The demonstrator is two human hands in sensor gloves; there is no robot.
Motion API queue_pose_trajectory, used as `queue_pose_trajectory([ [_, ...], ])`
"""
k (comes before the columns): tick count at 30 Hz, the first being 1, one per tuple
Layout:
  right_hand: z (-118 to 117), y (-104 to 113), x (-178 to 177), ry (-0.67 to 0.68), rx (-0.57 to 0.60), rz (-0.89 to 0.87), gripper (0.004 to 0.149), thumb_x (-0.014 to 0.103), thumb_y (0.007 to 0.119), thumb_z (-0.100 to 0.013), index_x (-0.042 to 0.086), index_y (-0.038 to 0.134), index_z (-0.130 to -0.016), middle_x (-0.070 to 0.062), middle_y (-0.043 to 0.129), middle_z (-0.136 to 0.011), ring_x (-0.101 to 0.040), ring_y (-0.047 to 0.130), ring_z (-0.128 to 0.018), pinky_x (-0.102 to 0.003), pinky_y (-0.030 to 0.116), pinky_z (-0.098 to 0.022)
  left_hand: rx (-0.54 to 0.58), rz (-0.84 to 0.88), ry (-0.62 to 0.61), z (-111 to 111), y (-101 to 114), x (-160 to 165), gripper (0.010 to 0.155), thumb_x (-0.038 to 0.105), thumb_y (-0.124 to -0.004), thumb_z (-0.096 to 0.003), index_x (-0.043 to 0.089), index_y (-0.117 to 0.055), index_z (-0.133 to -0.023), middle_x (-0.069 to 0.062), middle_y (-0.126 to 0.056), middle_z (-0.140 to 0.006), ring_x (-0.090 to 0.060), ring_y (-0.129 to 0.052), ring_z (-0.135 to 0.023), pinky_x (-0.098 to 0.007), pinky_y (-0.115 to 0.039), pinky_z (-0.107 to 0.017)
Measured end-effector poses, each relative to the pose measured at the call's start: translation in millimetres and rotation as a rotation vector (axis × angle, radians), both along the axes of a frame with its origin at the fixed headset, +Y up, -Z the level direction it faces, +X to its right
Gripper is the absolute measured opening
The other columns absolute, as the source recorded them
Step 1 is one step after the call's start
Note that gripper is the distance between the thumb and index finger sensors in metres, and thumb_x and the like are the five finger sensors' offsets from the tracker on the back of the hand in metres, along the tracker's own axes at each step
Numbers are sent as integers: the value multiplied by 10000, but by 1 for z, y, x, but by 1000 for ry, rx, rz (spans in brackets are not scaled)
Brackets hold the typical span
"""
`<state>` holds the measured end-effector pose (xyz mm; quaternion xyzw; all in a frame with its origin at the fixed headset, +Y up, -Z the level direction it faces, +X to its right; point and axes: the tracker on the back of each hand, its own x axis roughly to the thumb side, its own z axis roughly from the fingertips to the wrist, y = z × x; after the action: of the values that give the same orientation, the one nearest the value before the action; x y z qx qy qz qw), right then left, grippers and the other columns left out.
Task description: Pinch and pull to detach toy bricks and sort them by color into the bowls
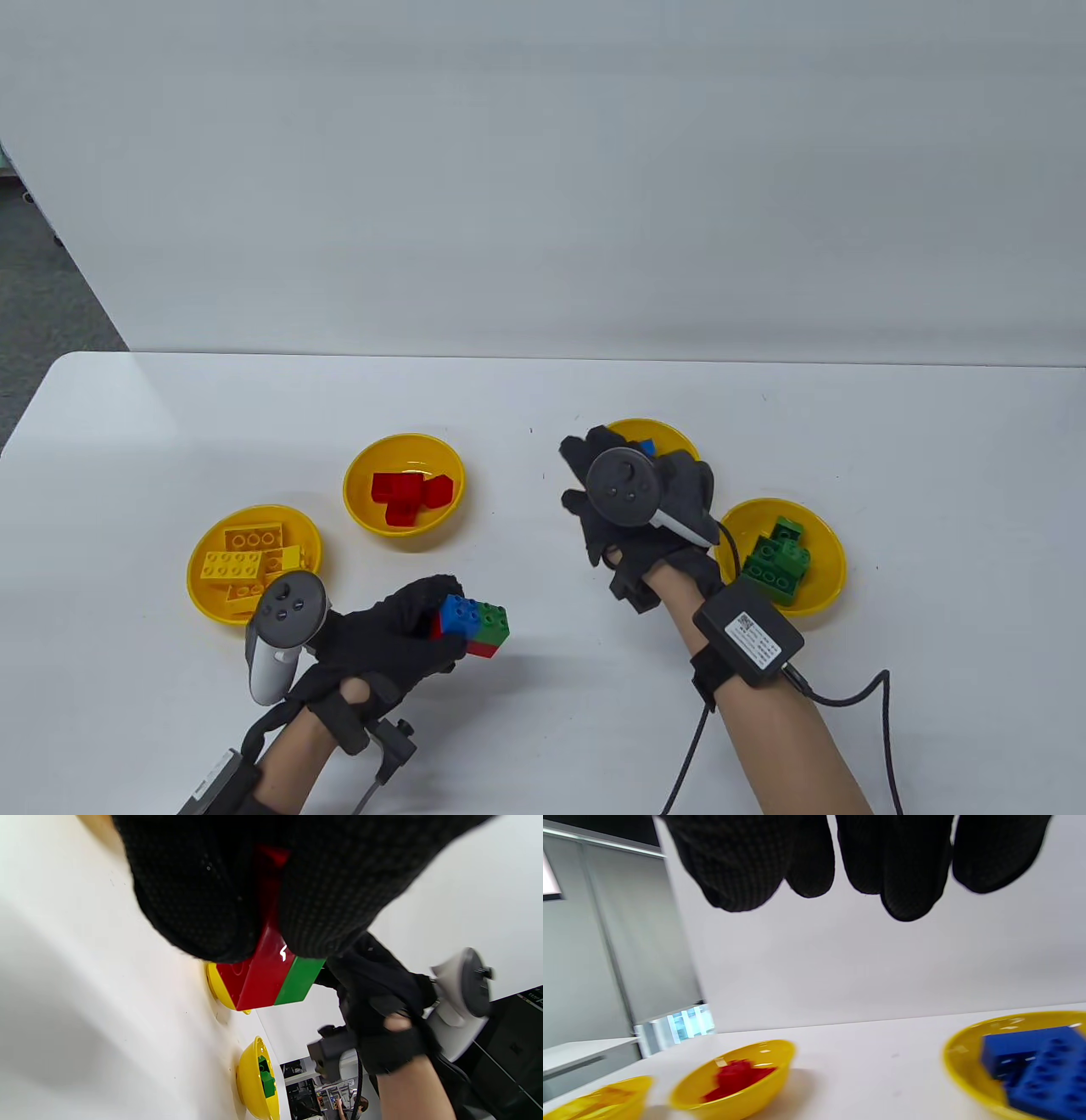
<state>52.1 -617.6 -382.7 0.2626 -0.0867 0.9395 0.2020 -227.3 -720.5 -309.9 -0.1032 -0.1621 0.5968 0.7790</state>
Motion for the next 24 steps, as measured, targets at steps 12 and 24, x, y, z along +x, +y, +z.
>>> queue_pose_trajectory([
  [12, 83, -40, -4, 164, -219, -135, 743, 403, 872, -356, 34, 691, -974, -292, 712, -966, -501, 875, -716, -682, 743, -468, 6, 77, -54, 6, -2, 16, 697, 272, -1038, -418, 154, -698, -1015, -255, -806, -965, -374, -1048, -664, -408, -977, -446],
  [24, 103, -81, 1, 94, -220, -327, 594, 320, 804, -251, 3, 906, -742, -263, 931, -754, -435, 1031, -483, -611, 860, -337, 80, -15, -191, 16, -3, 43, 693, 271, -1076, -384, 136, -756, -983, -247, -885, -914, -386, -1095, -629, -416, -1002, -418],
])
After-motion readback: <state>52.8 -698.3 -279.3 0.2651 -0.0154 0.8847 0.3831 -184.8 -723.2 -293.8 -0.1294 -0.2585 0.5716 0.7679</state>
